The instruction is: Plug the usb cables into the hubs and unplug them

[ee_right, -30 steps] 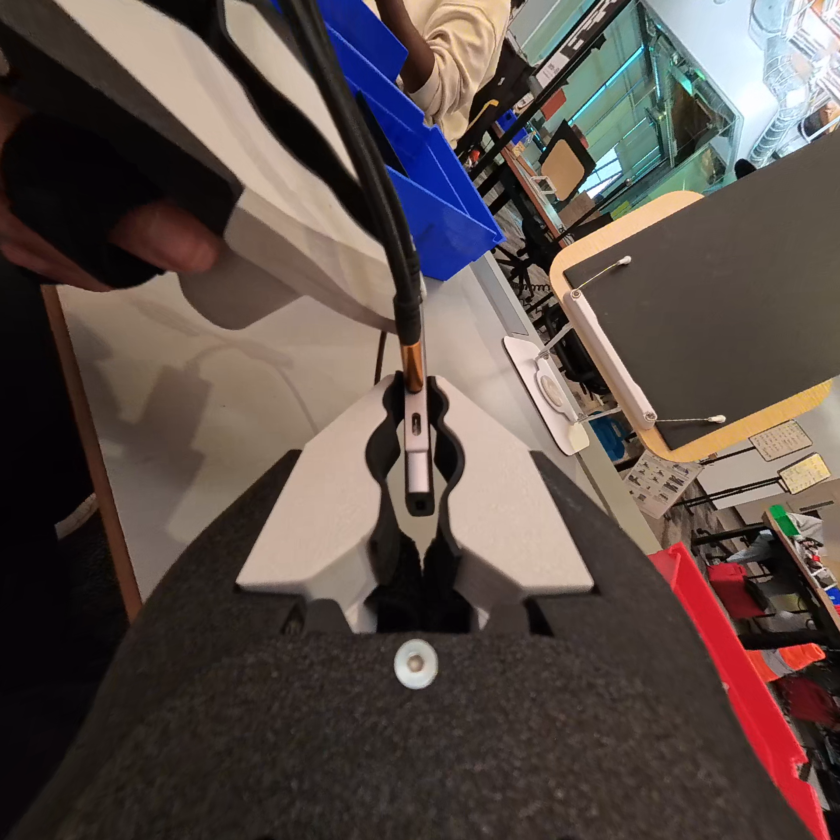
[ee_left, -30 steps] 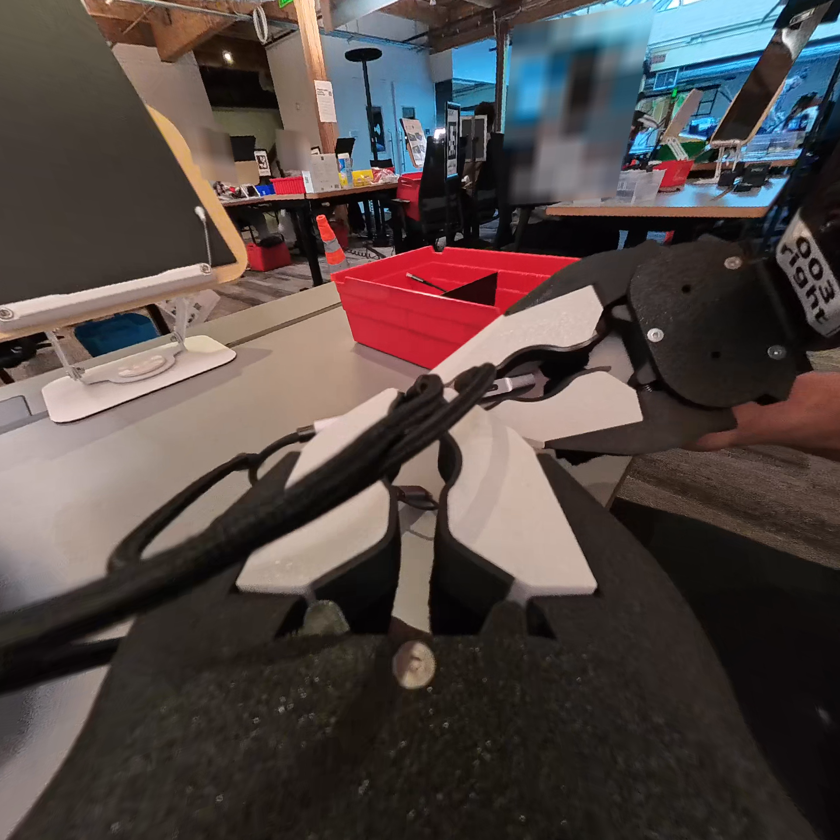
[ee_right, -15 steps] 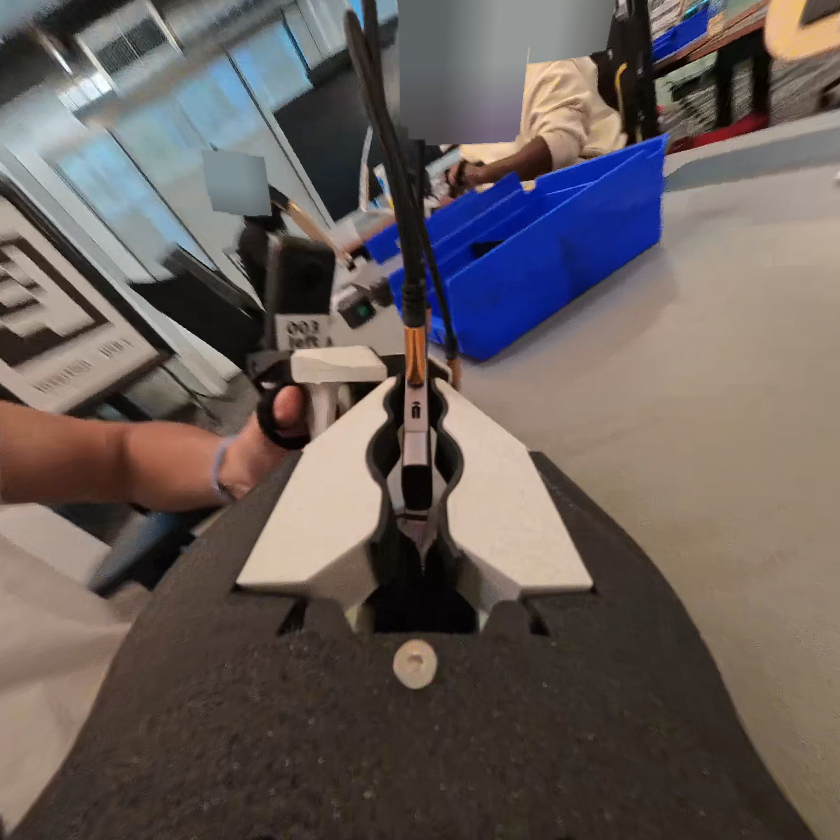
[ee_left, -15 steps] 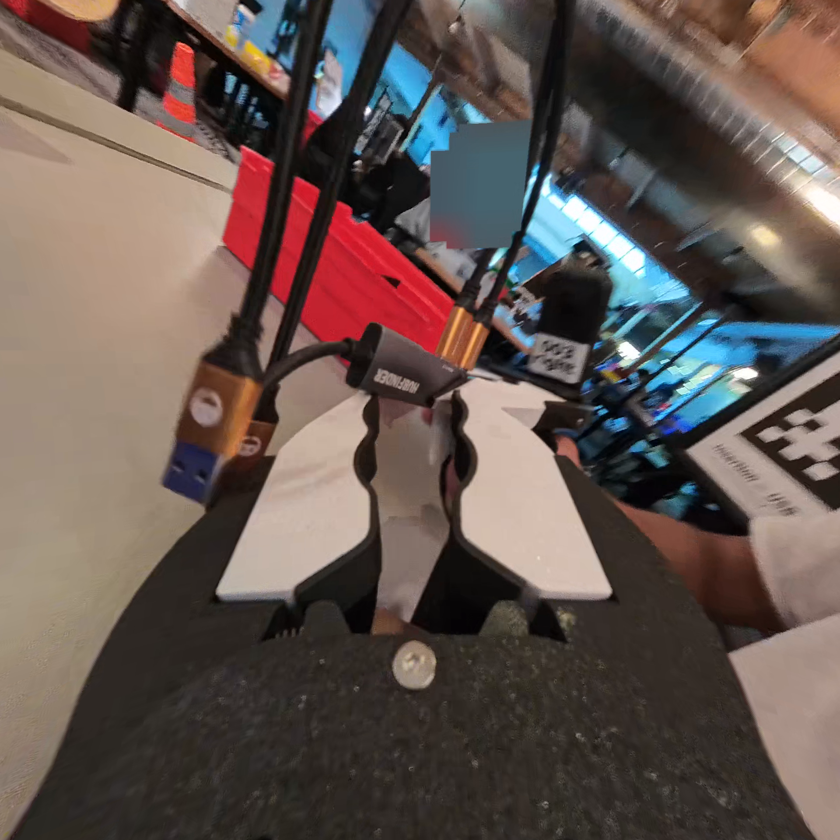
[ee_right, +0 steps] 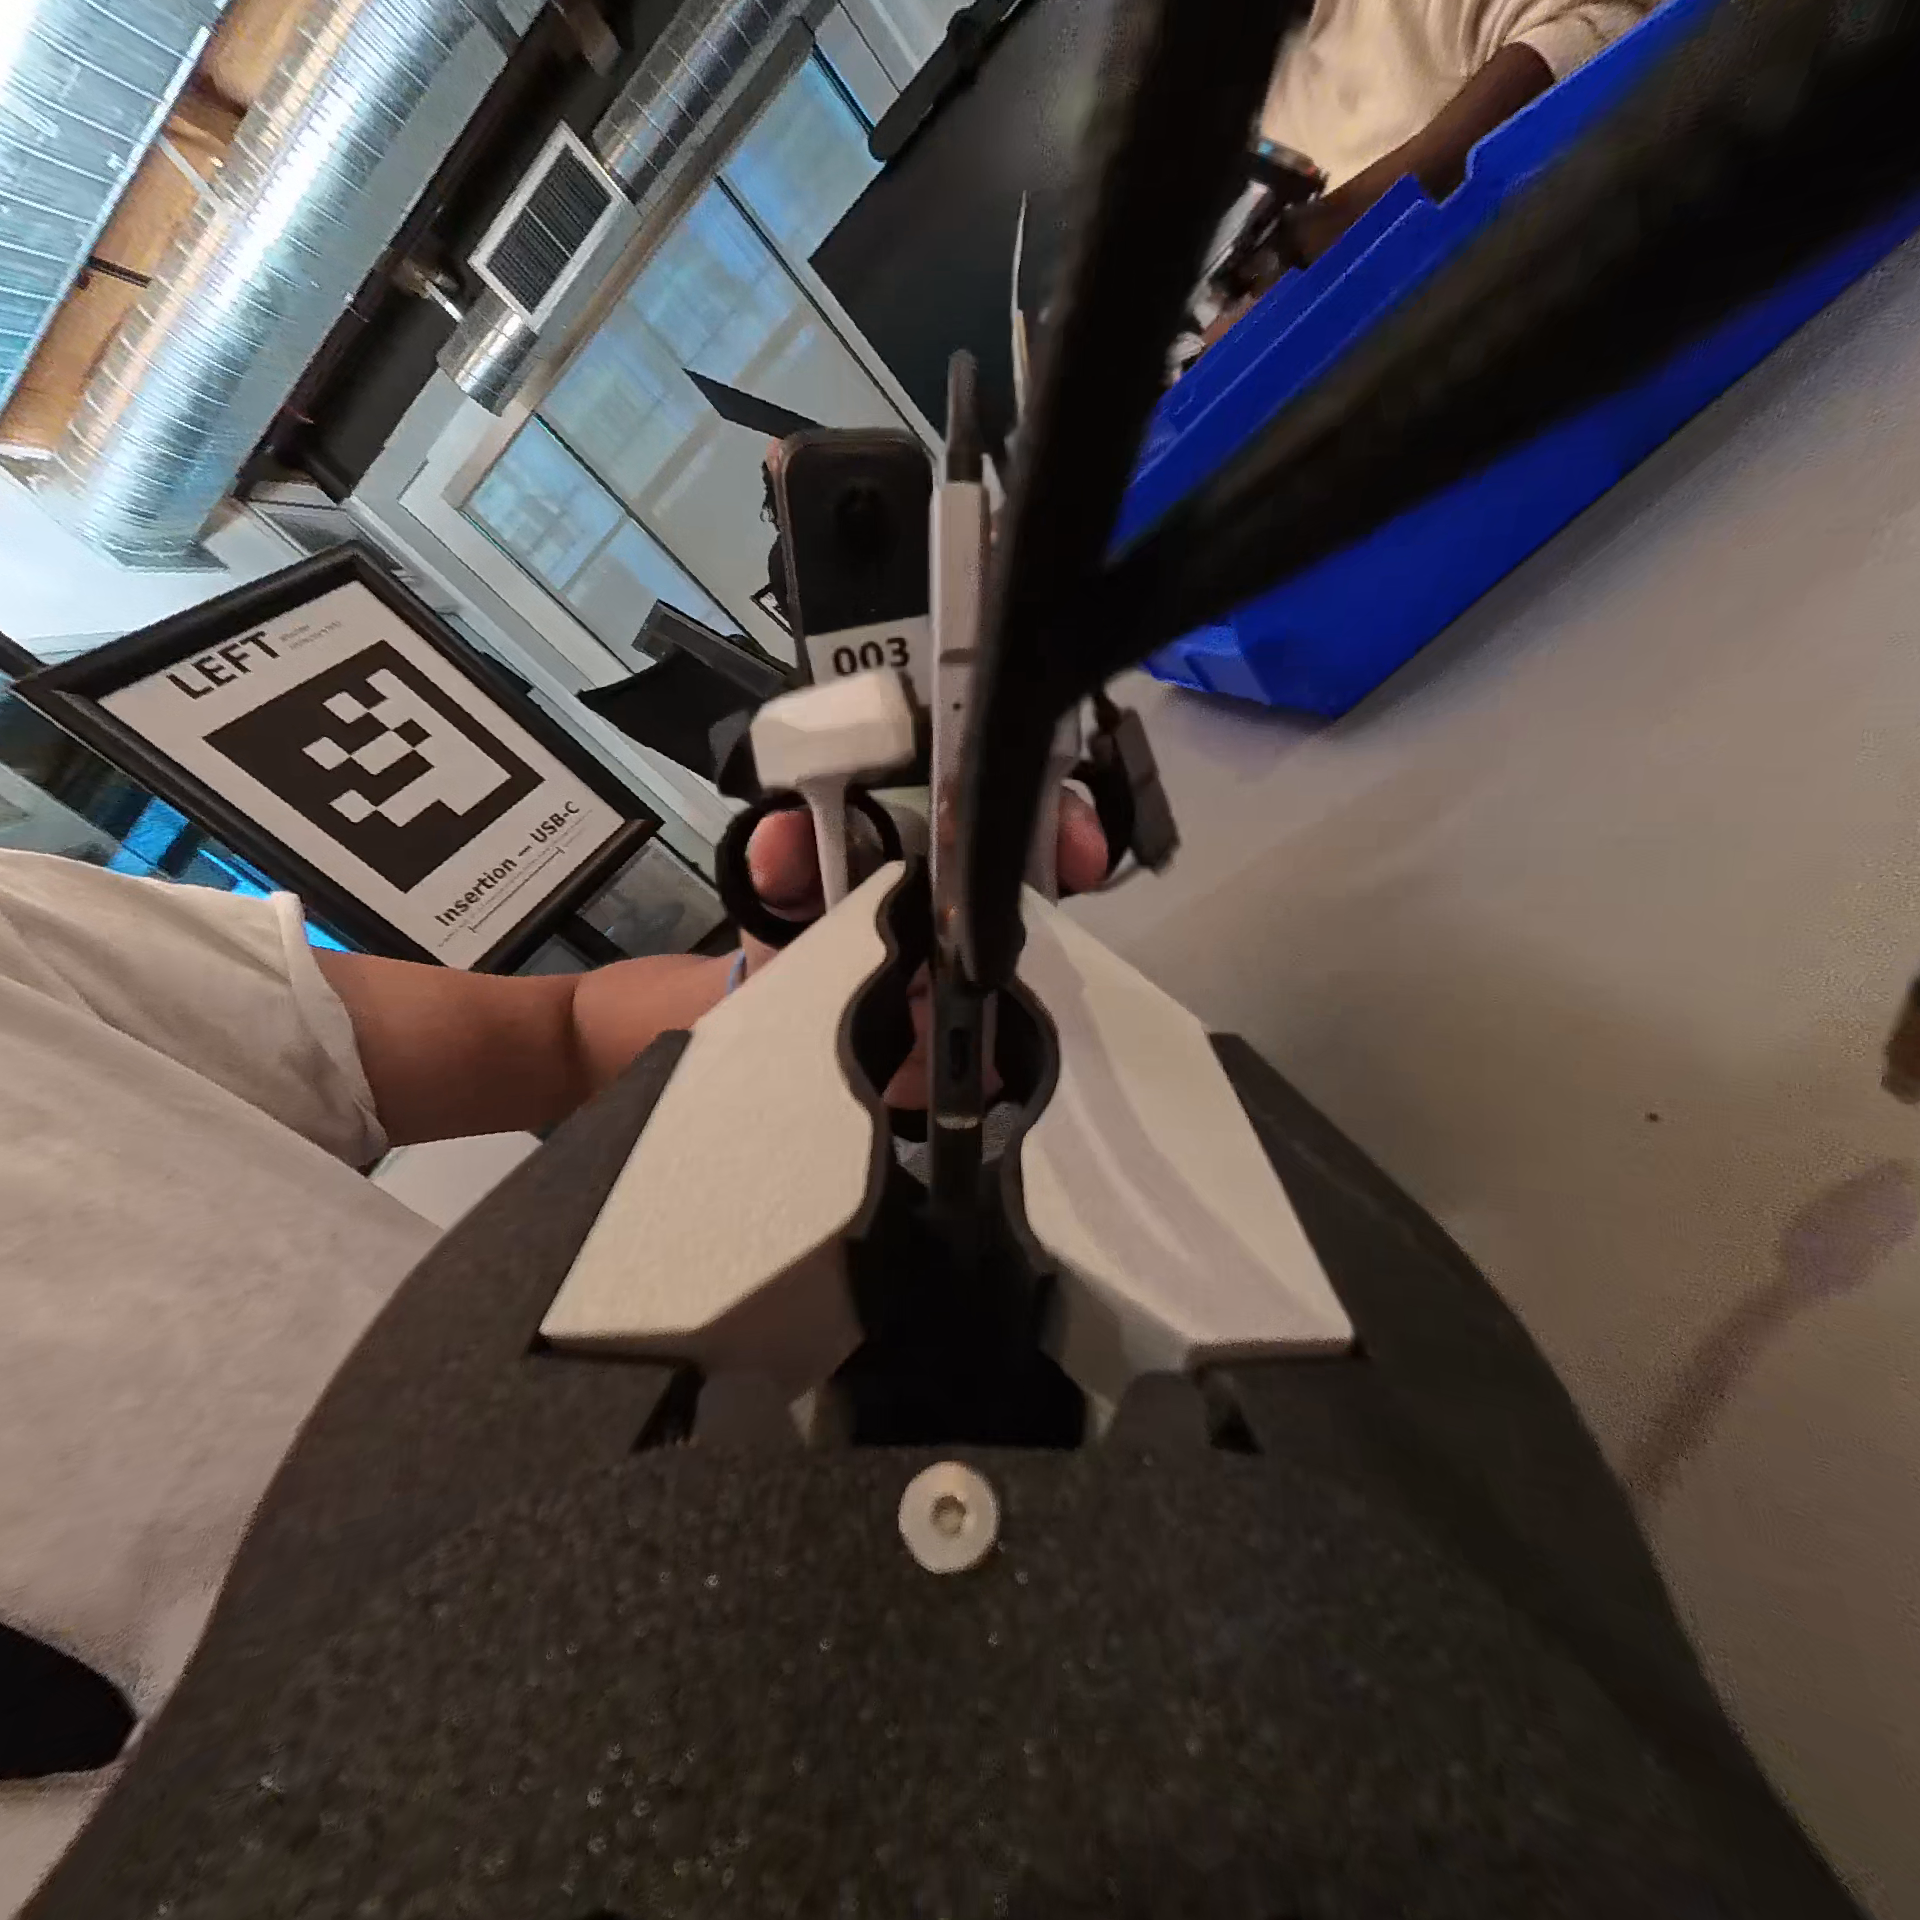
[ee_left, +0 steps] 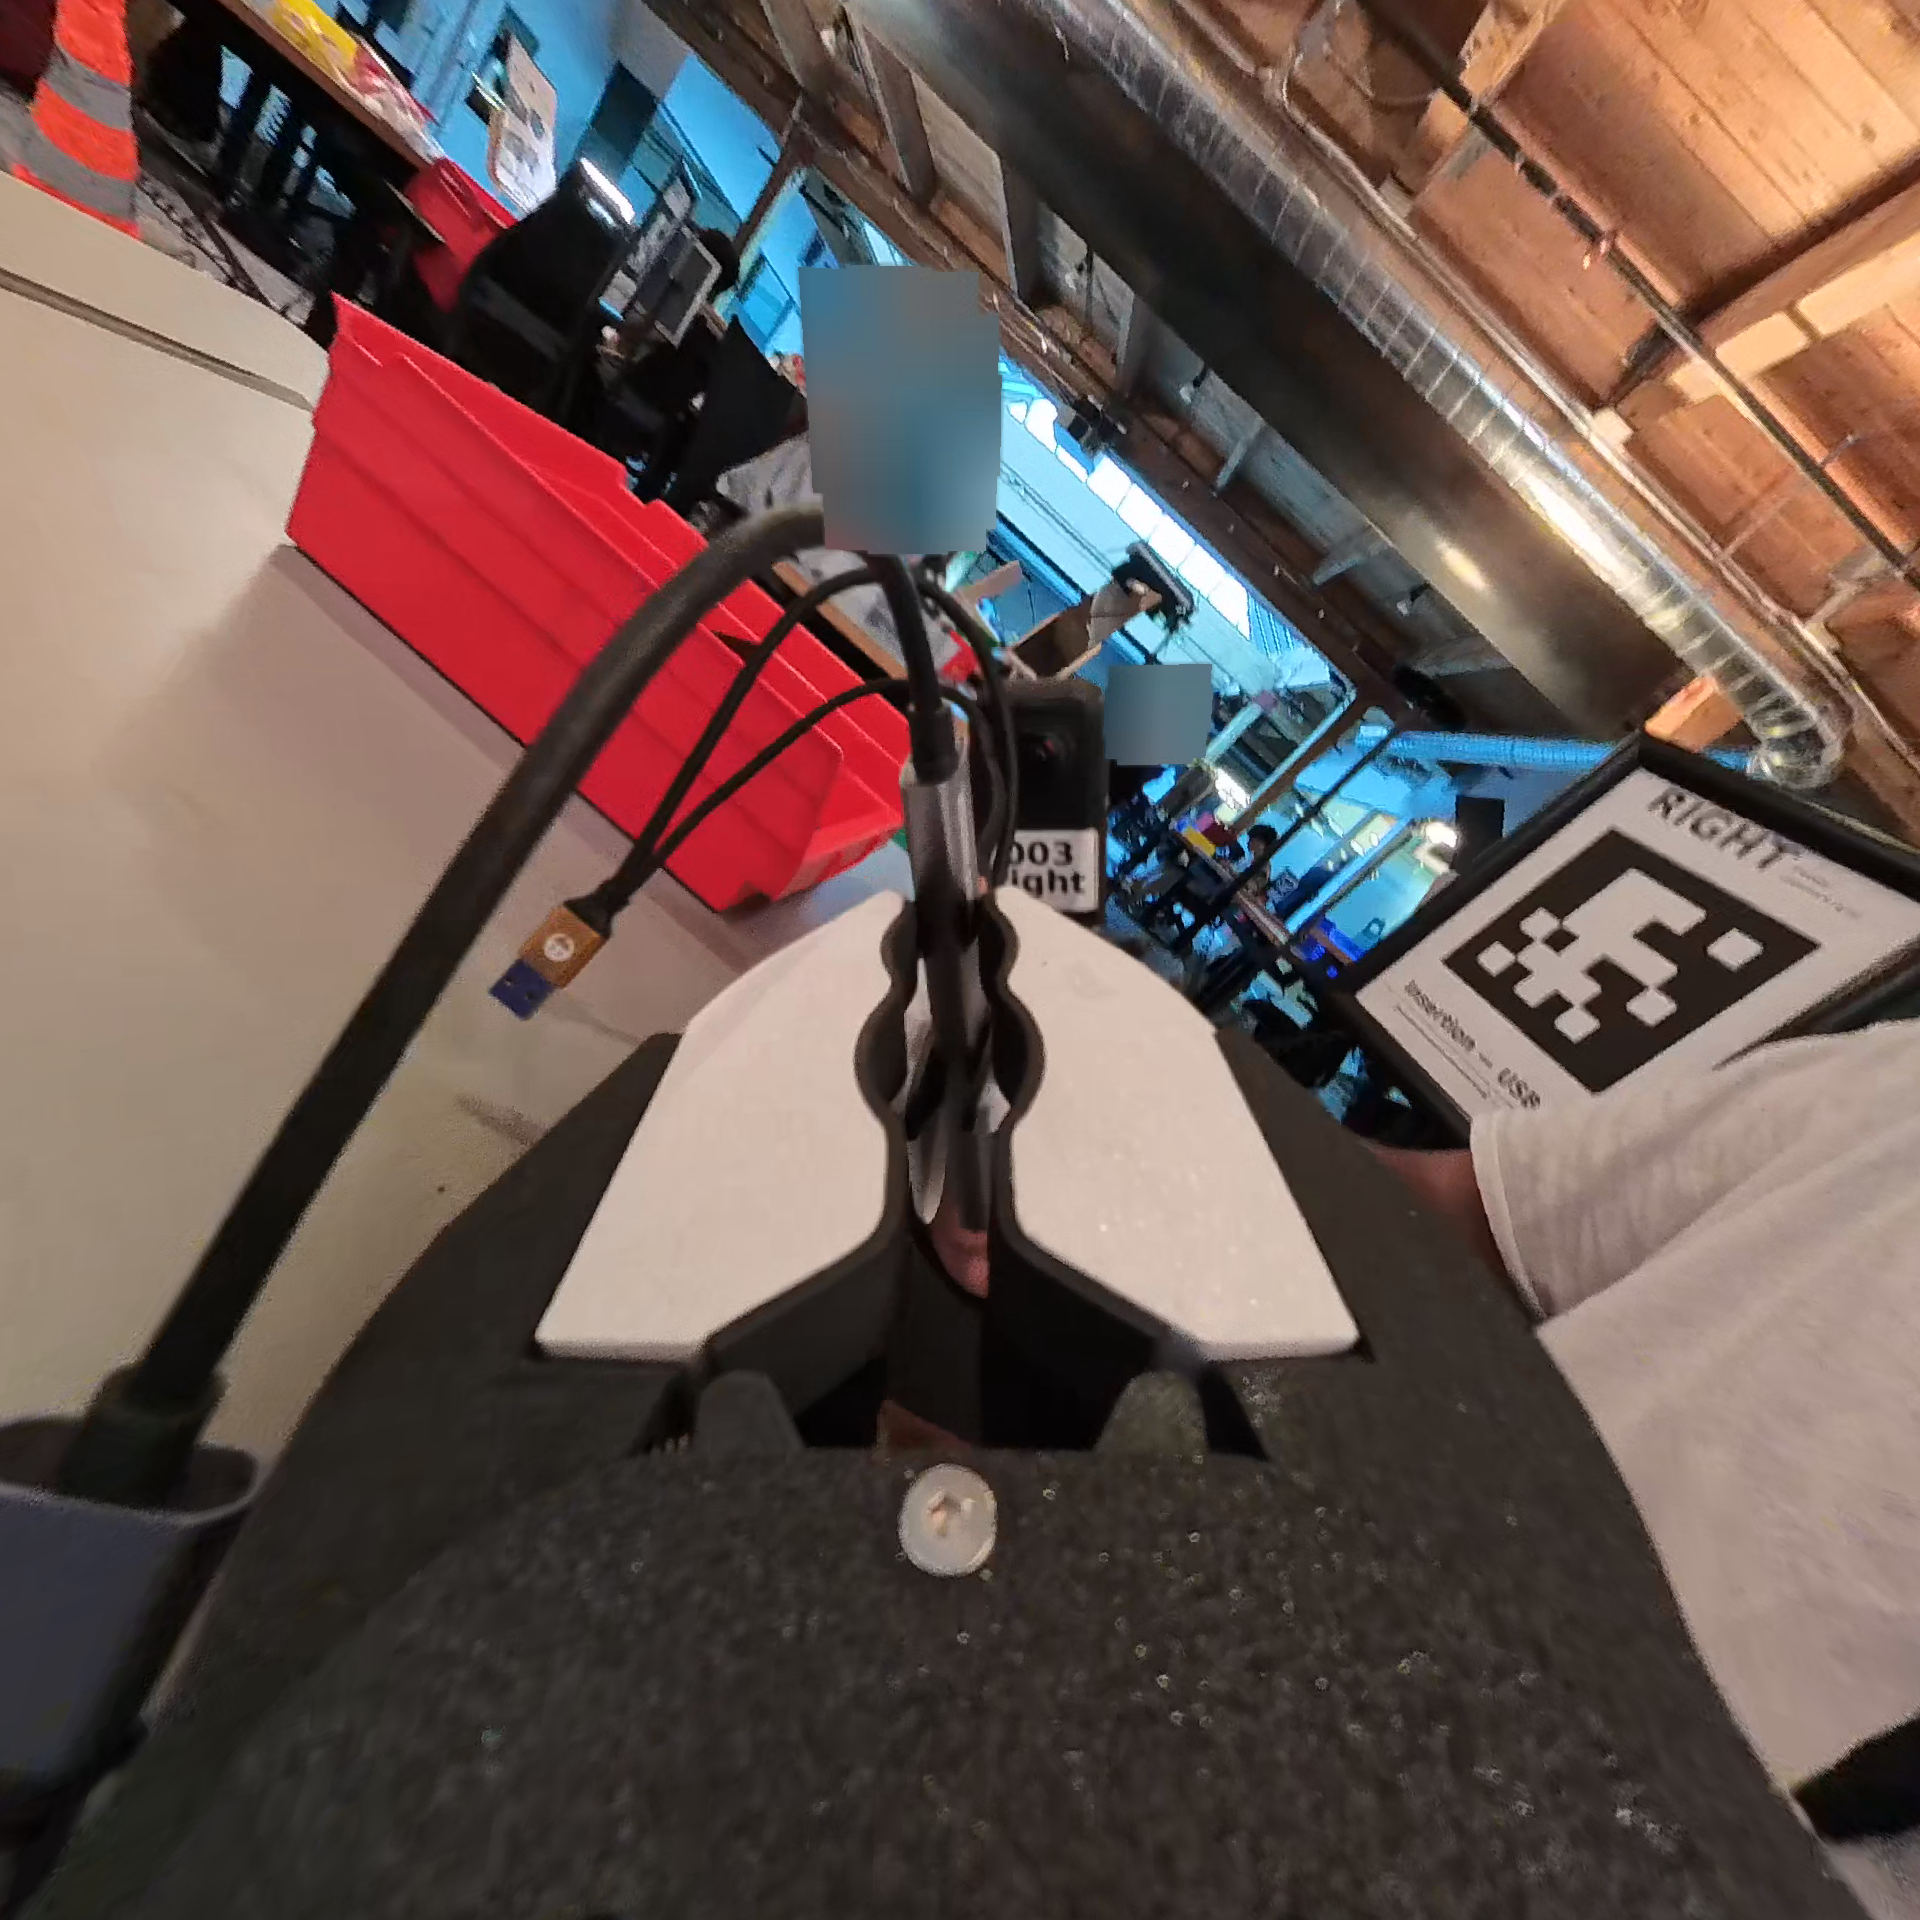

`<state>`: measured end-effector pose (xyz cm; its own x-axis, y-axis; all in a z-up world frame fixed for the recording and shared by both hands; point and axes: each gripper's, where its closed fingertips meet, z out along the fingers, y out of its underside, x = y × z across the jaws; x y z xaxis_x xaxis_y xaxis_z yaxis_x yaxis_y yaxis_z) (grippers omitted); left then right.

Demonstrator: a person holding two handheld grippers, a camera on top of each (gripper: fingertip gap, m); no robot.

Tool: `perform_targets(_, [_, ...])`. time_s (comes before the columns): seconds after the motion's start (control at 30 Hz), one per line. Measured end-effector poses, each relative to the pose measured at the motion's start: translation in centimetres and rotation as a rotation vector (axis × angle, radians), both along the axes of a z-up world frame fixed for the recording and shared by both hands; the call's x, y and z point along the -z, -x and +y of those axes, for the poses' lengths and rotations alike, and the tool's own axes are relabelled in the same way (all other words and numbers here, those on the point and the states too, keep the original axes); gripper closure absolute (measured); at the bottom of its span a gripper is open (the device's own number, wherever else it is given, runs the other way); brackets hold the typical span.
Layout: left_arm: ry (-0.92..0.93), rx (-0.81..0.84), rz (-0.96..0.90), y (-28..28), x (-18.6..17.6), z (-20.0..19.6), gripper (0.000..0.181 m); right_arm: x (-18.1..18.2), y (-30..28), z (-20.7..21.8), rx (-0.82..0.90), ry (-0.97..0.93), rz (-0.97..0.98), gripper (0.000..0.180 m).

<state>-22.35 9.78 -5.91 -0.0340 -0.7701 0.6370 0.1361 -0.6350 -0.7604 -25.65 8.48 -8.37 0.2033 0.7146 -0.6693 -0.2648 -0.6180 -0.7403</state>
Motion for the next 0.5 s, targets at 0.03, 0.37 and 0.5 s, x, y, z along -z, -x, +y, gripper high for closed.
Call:
perform_targets(0.03, [-0.019,0.03,0.026,-0.2,0.4,-0.5,0.169,-0.1,0.1,0.0,-0.005,0.005,0.004,0.172])
perform_targets(0.37, [-0.192,0.059,0.23,0.3,2.0,-0.7,0.172,2.4,-1.9,-0.7,-0.046,-0.229,-0.379,0.168])
perform_targets(0.5, [-0.435,0.058,0.402,1.5,3.2,-0.5,0.171,0.6,-3.7,-3.8,-0.191,-0.549,-0.564,0.168])
